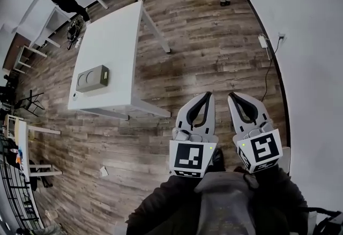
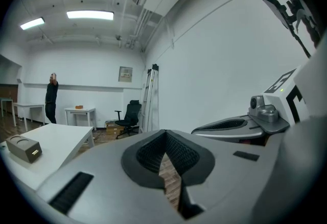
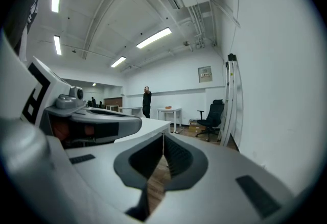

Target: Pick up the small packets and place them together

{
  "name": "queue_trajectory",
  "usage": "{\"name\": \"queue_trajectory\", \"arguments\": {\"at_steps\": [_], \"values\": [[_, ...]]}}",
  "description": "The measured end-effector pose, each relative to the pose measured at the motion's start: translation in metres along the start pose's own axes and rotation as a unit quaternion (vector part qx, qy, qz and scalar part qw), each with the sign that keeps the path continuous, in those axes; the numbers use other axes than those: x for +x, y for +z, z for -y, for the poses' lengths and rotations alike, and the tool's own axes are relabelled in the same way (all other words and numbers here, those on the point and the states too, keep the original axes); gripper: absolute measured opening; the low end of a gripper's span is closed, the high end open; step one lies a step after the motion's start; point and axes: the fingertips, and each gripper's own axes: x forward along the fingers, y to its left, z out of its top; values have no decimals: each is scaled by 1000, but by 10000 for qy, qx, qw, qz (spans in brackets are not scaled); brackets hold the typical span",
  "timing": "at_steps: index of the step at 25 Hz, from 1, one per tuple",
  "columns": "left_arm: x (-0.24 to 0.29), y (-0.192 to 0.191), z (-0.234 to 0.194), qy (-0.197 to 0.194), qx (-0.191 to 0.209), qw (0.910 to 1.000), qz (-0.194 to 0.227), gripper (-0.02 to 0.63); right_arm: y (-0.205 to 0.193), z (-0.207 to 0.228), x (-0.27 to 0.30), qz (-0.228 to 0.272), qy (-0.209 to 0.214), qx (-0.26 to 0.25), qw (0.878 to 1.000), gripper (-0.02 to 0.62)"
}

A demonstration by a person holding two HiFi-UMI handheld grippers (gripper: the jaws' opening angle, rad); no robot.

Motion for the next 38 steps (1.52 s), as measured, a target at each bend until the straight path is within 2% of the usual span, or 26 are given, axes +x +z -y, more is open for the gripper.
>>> {"name": "queue_trajectory", "arguments": {"at_steps": [6, 12, 18, 23, 30, 38], "values": [[13, 16, 1, -124, 26, 9998, 168, 3, 17, 18, -2, 117, -228, -108, 9996, 6], [36, 17, 2, -130, 135, 9998, 91, 3, 20, 42, 8, 206, -266, -5, 9994, 6], [82, 15, -5, -11, 256, 9996, -83, 3, 20, 77, 40, 274, -162, -74, 9995, 6], [138, 8, -9, 132, 228, 9993, -276, 3, 9, 123, 76, 185, 61, 78, 9998, 6], [208, 0, -20, 497, 120, 9973, -528, 3, -6, 172, 125, -66, 614, 229, 9978, 6], [225, 24, -52, 1086, 275, 9923, -526, 3, 33, 165, 170, 266, 1430, 116, 9893, 6]]}}
